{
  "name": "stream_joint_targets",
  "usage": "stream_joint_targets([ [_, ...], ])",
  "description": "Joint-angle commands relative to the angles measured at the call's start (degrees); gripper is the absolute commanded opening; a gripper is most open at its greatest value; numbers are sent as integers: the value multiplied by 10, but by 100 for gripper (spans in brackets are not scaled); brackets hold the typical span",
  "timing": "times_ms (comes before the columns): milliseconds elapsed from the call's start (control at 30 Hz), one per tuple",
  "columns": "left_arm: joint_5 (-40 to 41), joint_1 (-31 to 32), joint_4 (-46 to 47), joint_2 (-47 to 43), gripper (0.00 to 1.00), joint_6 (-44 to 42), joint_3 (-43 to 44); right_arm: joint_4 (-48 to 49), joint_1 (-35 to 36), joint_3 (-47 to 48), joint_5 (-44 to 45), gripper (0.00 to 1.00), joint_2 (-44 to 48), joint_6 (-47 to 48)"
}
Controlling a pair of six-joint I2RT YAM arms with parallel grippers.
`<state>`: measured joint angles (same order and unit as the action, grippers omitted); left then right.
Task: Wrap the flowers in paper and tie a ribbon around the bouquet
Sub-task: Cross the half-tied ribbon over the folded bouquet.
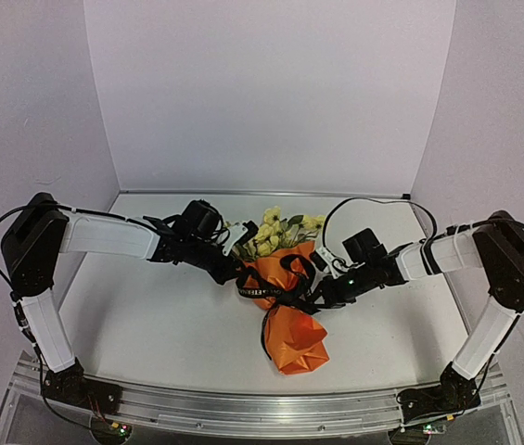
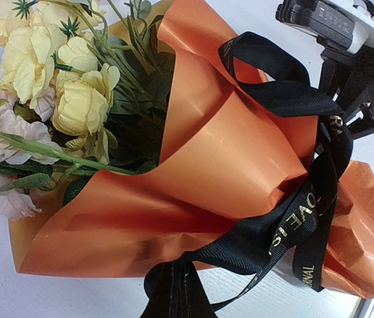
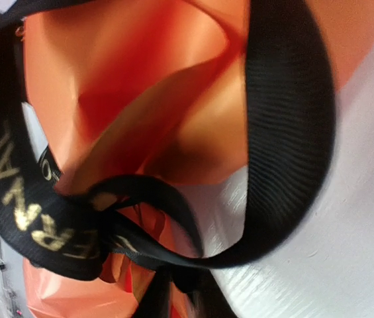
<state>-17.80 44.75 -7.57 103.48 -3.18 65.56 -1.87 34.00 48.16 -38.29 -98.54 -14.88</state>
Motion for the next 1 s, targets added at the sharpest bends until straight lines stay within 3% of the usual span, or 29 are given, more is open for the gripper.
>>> stream_joint_targets([
  [0, -4, 3, 3, 3, 0, -4, 20, 11, -1, -14, -4, 4, 17, -21],
  [333, -12, 3, 1, 1, 2, -5, 18, -53, -1, -21, 32, 0, 70, -7],
  [533, 9, 7, 2, -6, 28, 24, 23, -151, 2, 6, 53, 0, 93, 24],
  [800, 115, 4, -40, -64, 51, 263, 4, -173, 16, 23, 69, 0, 82, 29],
  [900, 98, 1, -55, -75, 51, 394, -17, -179, 27, 27, 90, 0, 77, 27],
  [967, 62, 0, -15, -83, 51, 493, -51, -179, 42, 33, 102, 0, 71, 19],
])
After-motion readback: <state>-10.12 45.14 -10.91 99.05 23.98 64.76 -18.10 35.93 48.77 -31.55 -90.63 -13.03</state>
